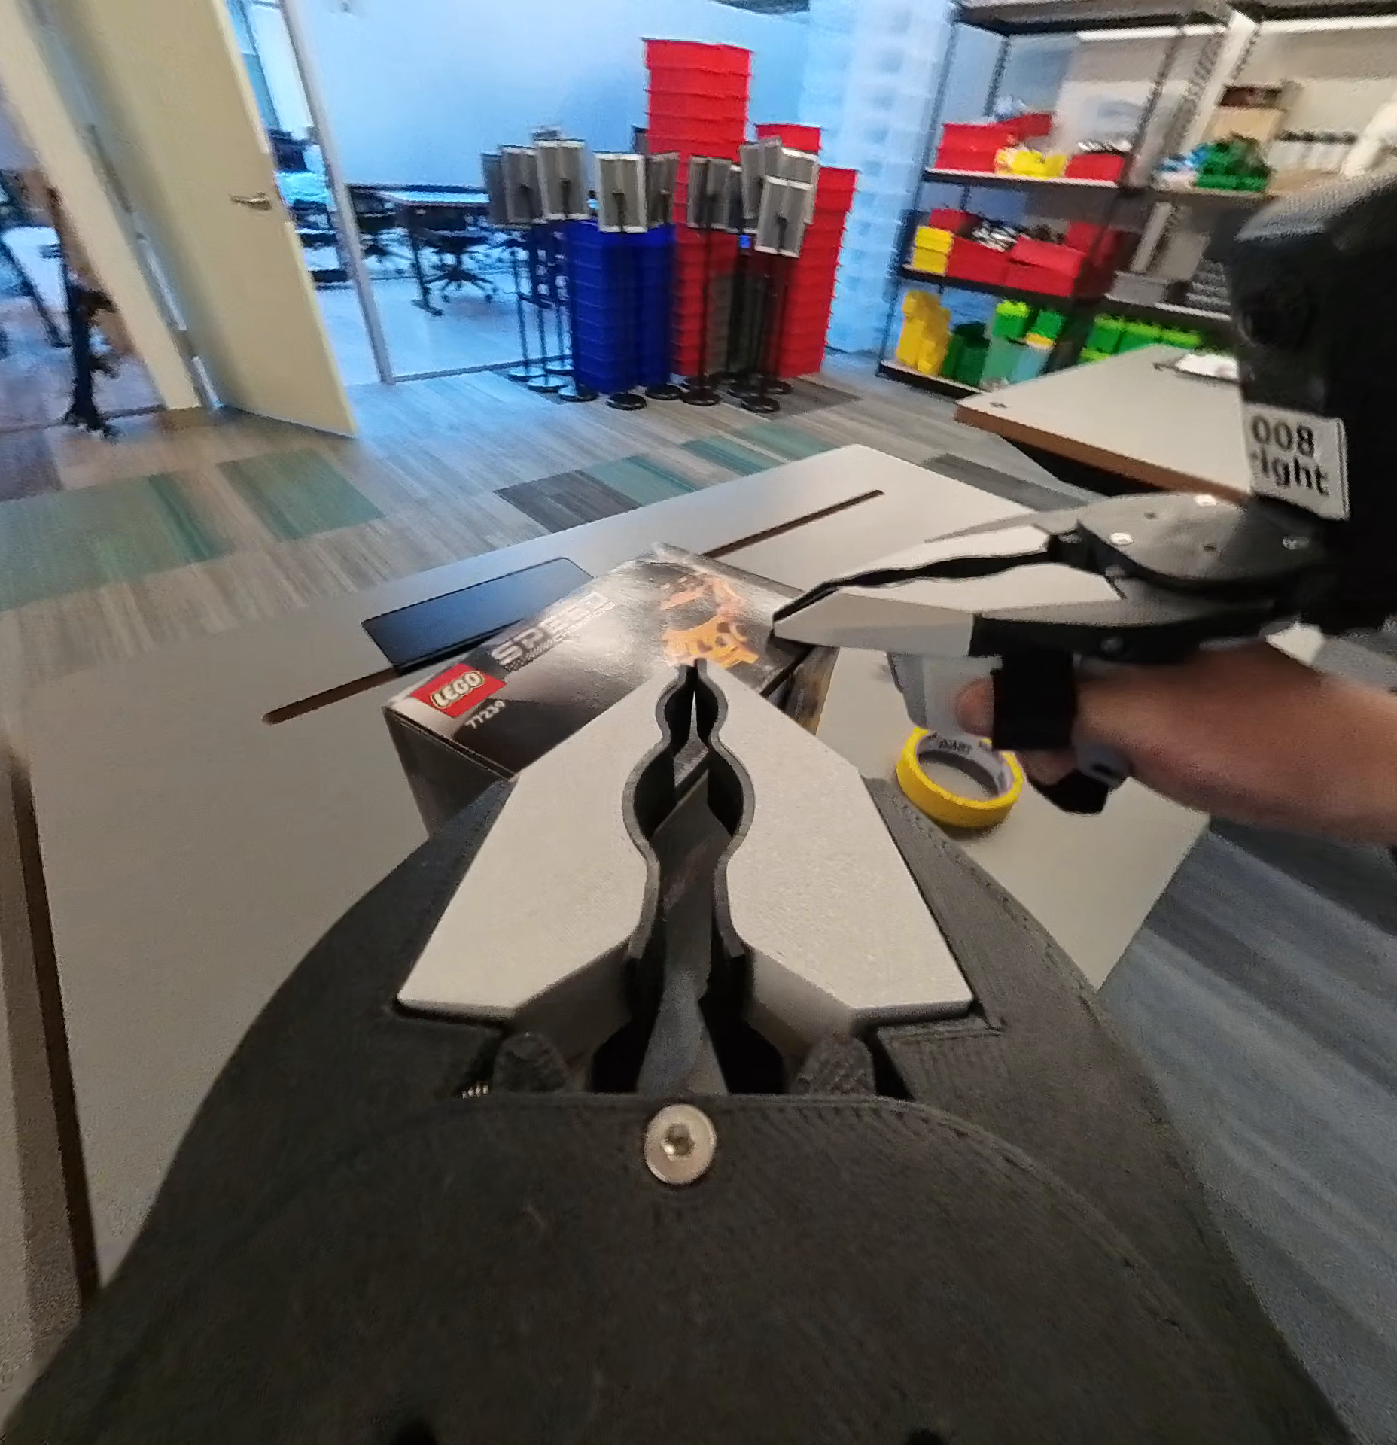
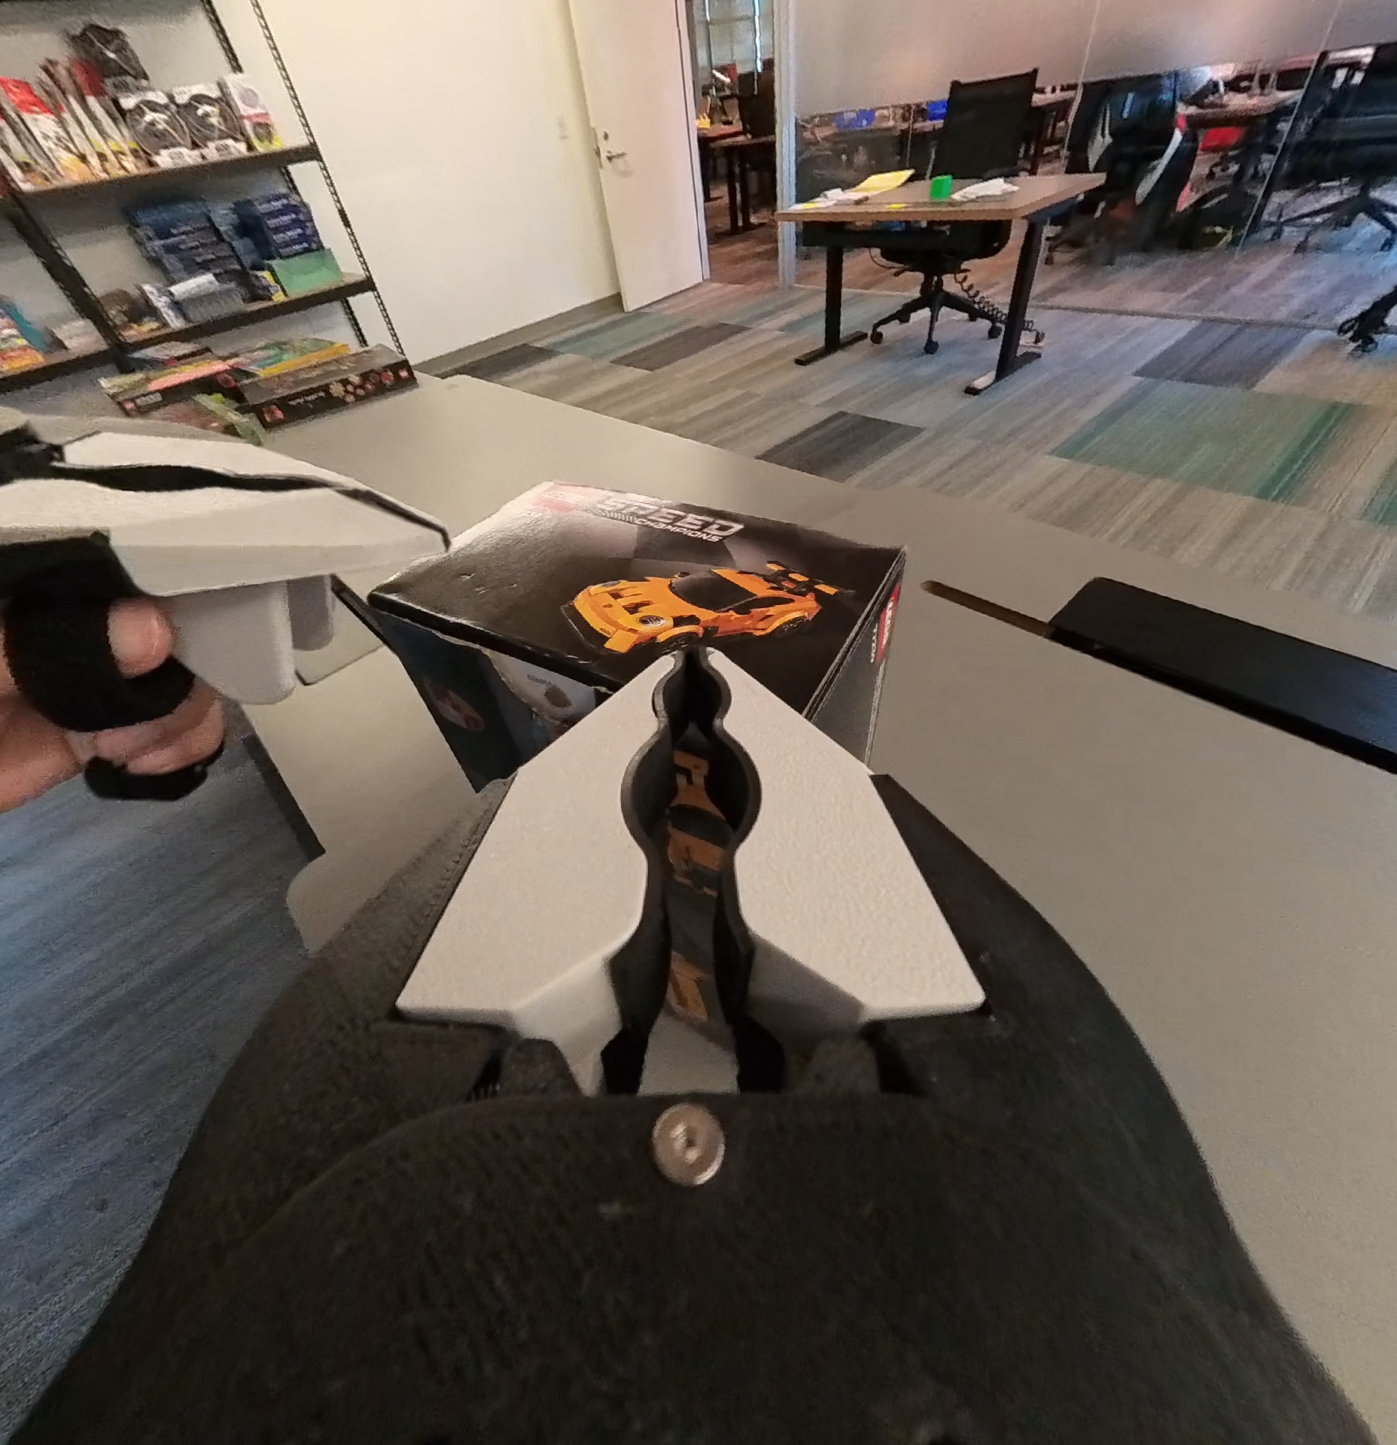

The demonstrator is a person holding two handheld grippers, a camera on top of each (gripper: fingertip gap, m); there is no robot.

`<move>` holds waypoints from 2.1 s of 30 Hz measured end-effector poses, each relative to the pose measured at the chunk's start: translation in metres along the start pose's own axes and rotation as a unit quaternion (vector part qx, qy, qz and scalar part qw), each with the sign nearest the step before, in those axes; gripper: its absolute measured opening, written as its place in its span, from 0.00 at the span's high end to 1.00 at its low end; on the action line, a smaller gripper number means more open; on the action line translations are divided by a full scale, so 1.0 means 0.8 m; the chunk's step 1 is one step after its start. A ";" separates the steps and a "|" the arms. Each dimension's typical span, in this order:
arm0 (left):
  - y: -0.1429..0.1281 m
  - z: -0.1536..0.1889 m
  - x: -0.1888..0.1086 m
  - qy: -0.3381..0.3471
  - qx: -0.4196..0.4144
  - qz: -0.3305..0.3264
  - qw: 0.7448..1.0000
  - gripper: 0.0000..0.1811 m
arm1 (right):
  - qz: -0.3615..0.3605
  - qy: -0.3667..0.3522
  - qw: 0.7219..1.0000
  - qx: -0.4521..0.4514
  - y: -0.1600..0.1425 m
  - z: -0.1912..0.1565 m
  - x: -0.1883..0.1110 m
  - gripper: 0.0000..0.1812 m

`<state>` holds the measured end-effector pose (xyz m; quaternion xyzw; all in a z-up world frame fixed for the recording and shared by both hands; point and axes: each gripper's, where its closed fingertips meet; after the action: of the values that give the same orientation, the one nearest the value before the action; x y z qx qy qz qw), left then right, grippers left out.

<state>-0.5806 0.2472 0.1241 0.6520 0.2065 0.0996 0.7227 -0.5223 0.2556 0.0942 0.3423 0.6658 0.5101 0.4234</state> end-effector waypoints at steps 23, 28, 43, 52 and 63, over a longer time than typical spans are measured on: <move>-0.022 -0.008 0.008 -0.025 -0.221 -0.020 0.975 1.00 | 0.029 -0.001 0.999 0.045 0.019 0.004 -0.002 1.00; -0.020 -0.009 0.005 -0.024 -0.230 -0.009 0.973 1.00 | 0.157 -0.007 0.987 -0.011 0.080 0.033 -0.063 1.00; 0.059 -0.014 -0.054 0.091 -0.232 0.157 0.956 1.00 | -0.366 0.022 0.930 -0.031 -0.316 0.210 -0.162 0.73; -0.010 0.199 -0.196 0.280 -0.197 0.079 0.936 1.00 | -0.381 0.183 0.890 -0.170 -0.284 0.153 -0.170 0.95; -0.087 0.394 -0.420 0.436 -0.322 0.297 0.786 0.96 | -0.110 0.619 0.775 -0.064 -0.052 -0.217 -0.295 0.95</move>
<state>-0.7552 -0.1846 0.1324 0.2978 0.2519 0.6440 0.6581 -0.5860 -0.0318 0.1254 -0.1515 0.7829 0.6034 -0.0062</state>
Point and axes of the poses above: each gripper's, where its closed fingertips meet, x out along the fingers, y out of its top, z = x × y across the jaws
